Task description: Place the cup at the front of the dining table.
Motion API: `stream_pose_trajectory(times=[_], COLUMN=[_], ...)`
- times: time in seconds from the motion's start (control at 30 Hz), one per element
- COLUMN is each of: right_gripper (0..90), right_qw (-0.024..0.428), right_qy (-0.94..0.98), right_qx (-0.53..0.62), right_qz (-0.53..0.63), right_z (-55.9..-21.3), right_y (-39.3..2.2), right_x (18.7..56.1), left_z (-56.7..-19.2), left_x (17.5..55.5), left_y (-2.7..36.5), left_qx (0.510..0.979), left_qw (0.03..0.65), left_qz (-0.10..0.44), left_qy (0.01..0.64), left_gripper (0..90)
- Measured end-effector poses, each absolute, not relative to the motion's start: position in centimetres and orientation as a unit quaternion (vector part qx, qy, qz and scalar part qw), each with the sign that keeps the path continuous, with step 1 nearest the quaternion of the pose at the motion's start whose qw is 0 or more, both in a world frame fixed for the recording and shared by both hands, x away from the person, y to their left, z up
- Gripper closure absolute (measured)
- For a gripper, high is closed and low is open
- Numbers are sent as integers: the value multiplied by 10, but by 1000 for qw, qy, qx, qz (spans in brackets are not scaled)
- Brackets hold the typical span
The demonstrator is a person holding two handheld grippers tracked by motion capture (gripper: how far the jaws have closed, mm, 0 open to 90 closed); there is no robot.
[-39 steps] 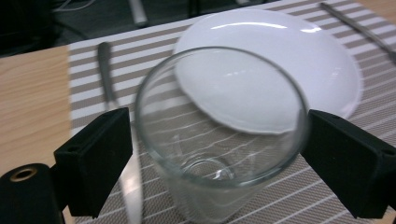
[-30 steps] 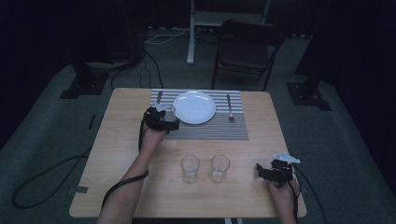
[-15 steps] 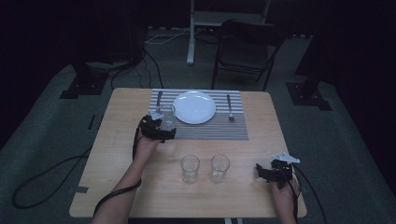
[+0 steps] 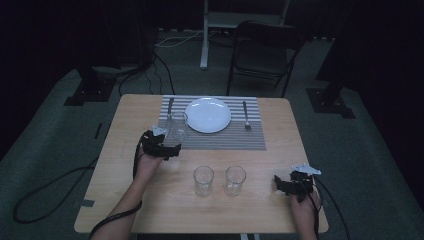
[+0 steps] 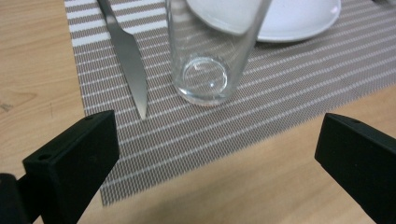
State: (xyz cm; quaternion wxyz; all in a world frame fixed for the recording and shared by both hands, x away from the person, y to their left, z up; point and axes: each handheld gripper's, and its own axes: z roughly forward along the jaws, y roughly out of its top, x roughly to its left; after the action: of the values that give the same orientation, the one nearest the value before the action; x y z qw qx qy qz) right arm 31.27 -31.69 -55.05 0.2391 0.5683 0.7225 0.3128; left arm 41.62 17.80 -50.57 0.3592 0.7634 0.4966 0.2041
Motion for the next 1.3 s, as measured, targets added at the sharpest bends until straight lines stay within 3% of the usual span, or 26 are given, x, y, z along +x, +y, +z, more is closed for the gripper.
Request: stream_pose_trajectory(times=[0.63, 1.3], right_gripper=[132, 132], right_qw=[239, 239], right_qy=[722, 722], right_qx=[568, 568], right_qz=[313, 313], right_z=[-551, -551], right_y=[-317, -317], right_x=[313, 313], left_z=[-501, -522], left_x=[378, 340], left_y=[207, 246], left_qx=[753, 747], left_qw=[380, 390], left_qz=[200, 184], left_qy=[498, 506], left_gripper=[3, 2])
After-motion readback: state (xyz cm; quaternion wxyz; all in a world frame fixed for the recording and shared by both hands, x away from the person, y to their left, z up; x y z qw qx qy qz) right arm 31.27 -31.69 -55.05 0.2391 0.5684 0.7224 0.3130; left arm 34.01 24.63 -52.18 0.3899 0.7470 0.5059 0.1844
